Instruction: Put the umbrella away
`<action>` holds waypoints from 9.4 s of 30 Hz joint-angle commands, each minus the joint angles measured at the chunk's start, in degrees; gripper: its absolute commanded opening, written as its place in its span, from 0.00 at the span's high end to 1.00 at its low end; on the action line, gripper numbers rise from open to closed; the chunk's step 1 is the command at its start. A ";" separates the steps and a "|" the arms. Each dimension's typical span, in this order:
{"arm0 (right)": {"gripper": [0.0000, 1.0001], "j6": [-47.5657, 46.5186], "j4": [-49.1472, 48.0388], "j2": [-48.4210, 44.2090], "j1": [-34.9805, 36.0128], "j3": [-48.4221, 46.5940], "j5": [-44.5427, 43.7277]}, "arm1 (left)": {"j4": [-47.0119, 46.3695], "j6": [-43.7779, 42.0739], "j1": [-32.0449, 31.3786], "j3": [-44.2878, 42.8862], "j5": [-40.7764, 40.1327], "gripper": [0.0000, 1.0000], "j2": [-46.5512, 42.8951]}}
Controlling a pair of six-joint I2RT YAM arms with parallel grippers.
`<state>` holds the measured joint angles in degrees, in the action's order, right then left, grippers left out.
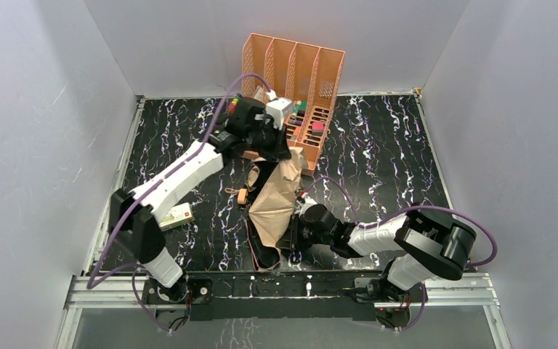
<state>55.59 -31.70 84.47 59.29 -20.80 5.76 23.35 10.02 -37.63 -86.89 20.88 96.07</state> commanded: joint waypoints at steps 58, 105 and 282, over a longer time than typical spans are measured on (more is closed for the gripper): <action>0.66 -13.43 28.27 -31.49 -0.43 -12.21 -7.71 | -42.98 39.65 -32.07 78.88 -16.26 0.36 -45.05; 0.89 -5.40 4.52 -1.59 0.48 -8.39 1.91 | -42.01 39.37 -33.37 77.38 -18.50 0.75 -42.98; 0.92 -2.94 2.22 10.98 1.18 -3.64 0.57 | -18.78 32.64 11.38 35.04 8.81 1.00 -46.25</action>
<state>53.74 -36.64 93.12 59.88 -26.13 8.03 7.16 39.05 -25.87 -51.53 26.85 54.63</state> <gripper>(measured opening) 0.086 0.008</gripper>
